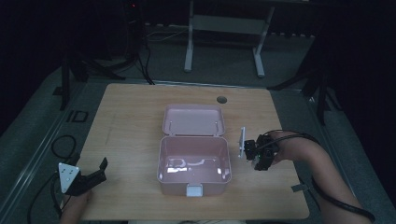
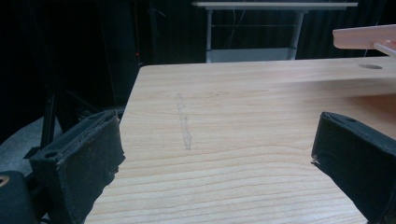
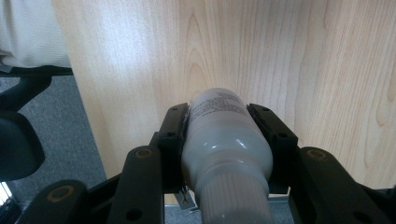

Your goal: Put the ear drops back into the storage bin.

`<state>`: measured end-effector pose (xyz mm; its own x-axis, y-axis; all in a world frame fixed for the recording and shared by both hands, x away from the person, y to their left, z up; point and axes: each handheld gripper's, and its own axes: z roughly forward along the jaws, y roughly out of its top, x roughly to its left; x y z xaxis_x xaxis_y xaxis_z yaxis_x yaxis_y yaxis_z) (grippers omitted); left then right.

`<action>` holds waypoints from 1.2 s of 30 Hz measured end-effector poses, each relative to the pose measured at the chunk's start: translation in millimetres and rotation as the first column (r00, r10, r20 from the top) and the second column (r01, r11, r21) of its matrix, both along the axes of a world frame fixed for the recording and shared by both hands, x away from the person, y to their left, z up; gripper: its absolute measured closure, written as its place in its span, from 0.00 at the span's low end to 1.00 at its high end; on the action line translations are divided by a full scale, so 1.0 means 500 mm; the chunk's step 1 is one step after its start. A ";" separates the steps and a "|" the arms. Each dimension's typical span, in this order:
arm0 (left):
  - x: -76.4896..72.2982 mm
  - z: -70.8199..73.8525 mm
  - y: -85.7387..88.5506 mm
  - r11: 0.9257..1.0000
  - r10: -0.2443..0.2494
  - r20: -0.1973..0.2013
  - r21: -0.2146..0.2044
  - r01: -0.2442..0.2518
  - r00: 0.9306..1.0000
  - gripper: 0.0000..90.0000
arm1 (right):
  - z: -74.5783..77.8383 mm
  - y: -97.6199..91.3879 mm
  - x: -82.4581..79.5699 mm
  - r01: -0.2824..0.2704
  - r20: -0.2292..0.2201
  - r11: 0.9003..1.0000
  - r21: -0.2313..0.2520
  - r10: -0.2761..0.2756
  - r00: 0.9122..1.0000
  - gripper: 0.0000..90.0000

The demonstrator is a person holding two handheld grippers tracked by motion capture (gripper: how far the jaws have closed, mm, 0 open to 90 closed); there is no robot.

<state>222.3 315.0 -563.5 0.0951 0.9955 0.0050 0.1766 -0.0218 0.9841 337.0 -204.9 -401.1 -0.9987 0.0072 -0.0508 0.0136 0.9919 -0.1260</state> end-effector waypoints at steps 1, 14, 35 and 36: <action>0.000 0.000 0.000 1.000 0.001 0.000 0.000 -0.001 1.000 0.02 | 0.004 0.002 -0.001 0.002 -0.002 1.000 0.001 -0.002 1.000 0.66; 0.000 0.000 0.000 1.000 -0.001 -0.001 -0.001 0.001 1.000 0.02 | 0.056 0.045 -0.001 0.009 0.005 1.000 0.012 -0.009 1.000 0.66; 0.000 0.000 0.001 1.000 -0.001 -0.003 -0.001 0.001 1.000 0.02 | 0.091 0.109 -0.008 -0.021 0.006 0.999 0.048 0.020 1.000 0.66; 0.000 0.000 0.000 1.000 -0.002 -0.003 -0.002 0.002 1.000 0.02 | 0.091 0.114 -0.009 -0.028 0.003 0.999 0.046 0.028 1.000 0.66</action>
